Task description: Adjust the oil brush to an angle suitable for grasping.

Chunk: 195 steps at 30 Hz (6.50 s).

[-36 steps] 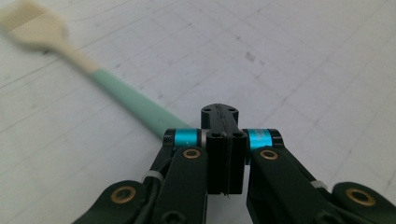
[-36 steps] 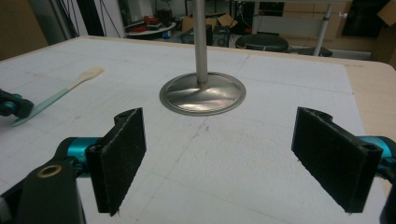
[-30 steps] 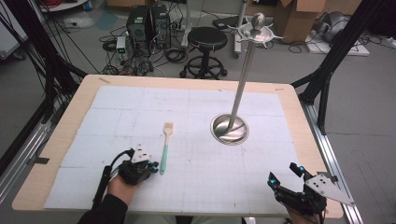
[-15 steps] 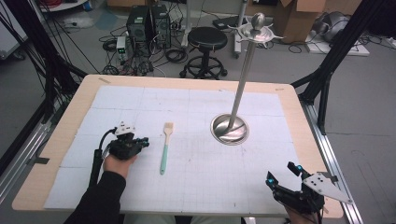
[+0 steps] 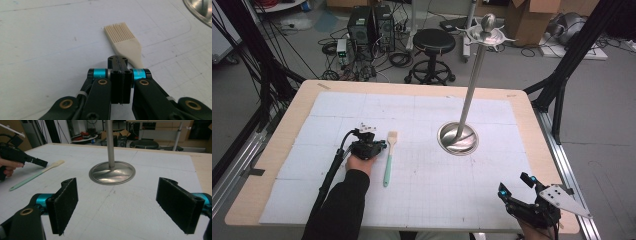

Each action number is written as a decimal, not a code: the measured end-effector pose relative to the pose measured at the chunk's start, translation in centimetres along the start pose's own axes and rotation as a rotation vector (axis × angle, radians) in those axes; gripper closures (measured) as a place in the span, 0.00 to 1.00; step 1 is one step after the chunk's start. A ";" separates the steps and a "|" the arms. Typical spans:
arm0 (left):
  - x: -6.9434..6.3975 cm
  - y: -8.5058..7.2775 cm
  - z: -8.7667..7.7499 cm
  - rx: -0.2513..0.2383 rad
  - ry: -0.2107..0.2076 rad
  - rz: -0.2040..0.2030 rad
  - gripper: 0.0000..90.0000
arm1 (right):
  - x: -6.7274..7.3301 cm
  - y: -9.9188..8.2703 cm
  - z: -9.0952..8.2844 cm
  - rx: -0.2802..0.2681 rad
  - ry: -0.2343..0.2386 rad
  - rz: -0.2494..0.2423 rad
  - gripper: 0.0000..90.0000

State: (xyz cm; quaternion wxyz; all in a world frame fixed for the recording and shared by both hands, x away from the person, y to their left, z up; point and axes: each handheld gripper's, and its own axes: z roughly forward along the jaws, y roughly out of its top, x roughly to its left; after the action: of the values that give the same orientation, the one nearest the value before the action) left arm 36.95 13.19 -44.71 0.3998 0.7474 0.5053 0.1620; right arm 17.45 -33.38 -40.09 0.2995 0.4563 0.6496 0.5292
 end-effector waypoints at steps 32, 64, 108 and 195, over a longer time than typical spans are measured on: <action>-9.1 -2.4 -3.3 0.005 -0.353 0.251 0.99 | 0.0 0.0 -0.2 -0.001 -0.001 0.004 0.18; -5.4 -6.6 -7.1 0.043 -0.253 0.224 0.99 | 0.2 -0.1 0.0 0.008 -0.006 0.000 0.18; -8.4 0.6 1.5 0.106 -0.194 0.189 0.98 | 0.0 -0.1 0.1 0.007 0.002 0.001 0.18; 8.1 -8.6 -18.5 -0.441 -0.081 -0.060 0.60 | 18.0 -0.7 21.4 0.498 0.531 -0.331 0.99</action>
State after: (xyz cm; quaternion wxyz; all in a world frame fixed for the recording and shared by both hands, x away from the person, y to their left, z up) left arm 23.14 29.89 -40.95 0.5780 0.6324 0.4635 0.2264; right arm 28.68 -8.15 -44.68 0.0825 0.2515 0.8777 0.3995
